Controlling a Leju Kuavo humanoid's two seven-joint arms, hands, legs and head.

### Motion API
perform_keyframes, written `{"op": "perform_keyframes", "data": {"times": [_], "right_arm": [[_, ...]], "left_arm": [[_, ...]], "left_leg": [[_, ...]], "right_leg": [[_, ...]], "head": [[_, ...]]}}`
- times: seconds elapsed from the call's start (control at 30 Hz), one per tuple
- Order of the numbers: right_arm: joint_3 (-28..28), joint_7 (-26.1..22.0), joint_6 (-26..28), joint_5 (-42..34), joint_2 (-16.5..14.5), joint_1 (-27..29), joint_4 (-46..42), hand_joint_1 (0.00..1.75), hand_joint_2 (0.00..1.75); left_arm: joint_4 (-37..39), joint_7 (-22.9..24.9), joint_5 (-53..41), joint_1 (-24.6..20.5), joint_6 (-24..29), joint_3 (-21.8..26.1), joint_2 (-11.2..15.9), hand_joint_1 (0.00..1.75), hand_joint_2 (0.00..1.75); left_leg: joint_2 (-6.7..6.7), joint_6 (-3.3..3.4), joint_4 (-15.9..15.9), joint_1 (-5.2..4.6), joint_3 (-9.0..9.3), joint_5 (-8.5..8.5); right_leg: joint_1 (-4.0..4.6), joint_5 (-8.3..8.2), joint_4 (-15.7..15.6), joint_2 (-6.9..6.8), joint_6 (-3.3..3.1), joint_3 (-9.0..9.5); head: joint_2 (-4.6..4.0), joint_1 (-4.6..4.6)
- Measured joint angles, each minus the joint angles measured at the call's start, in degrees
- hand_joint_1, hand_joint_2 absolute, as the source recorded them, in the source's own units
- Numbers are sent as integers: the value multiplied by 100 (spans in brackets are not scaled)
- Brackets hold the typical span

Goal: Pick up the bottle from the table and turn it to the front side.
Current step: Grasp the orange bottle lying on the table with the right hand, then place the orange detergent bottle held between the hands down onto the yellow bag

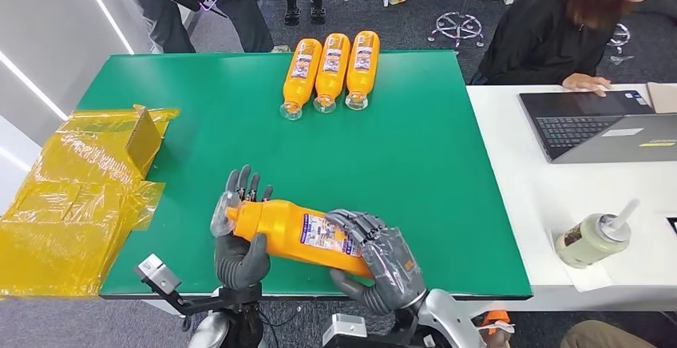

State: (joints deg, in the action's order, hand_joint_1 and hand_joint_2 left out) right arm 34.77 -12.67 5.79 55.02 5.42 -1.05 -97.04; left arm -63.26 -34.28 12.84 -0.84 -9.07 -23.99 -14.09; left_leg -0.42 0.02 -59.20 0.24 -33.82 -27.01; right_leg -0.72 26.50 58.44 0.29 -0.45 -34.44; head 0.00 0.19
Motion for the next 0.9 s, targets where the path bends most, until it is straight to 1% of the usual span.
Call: {"op": "perform_keyframes", "data": {"times": [0.2,0.3,0.33,0.37,0.4,0.47,0.5,0.53,0.57,0.9], "right_arm": [[30,34,-333,-147,-414,112,95,175,175],[51,37,-437,-156,-579,113,112,175,175],[54,41,-468,-156,-624,112,114,175,175],[55,46,-495,-157,-662,112,115,175,175],[55,52,-518,-159,-695,111,116,175,175],[55,60,-559,-163,-750,111,116,175,175],[55,64,-575,-163,-774,111,115,175,175],[54,69,-587,-163,-795,111,115,175,175],[52,79,-603,-161,-816,111,115,175,175],[-4,205,-790,15,-981,118,68,174,175]], "left_arm": [[-7,54,-29,-3,-99,5,-3,1,175],[-10,120,1,-4,-190,5,-3,11,175],[-11,143,17,-4,-215,5,-4,21,175],[-13,160,32,-4,-236,5,-4,37,175],[-14,172,42,-4,-254,5,-5,64,175],[-15,185,55,-5,-274,5,-5,132,175],[-16,189,59,-6,-280,5,-5,156,175],[-16,191,63,-7,-284,5,-6,170,175],[-16,193,73,-9,-288,5,-7,175,175],[-10,196,151,-81,-298,5,-20,175,175]], "left_leg": [[1,0,0,0,1,0],[4,0,0,0,1,0],[4,0,0,0,1,0],[4,0,0,0,1,0],[5,0,0,0,1,0],[5,0,0,0,1,0],[5,0,0,0,1,0],[5,0,-1,0,1,0],[5,0,-1,0,1,0],[6,-1,-1,0,2,0]], "right_leg": [[0,0,0,1,0,-1],[0,0,0,3,0,-1],[0,0,0,3,0,-2],[0,0,0,3,0,-2],[0,0,0,3,0,-2],[0,0,0,4,0,-2],[0,0,0,4,0,-2],[0,0,-1,4,0,-2],[0,0,-1,4,0,-2],[0,0,-1,5,0,-3]], "head": [[0,-1],[0,-1],[0,0],[0,1],[0,0],[0,1],[0,0],[0,0],[0,-1],[0,0]]}}
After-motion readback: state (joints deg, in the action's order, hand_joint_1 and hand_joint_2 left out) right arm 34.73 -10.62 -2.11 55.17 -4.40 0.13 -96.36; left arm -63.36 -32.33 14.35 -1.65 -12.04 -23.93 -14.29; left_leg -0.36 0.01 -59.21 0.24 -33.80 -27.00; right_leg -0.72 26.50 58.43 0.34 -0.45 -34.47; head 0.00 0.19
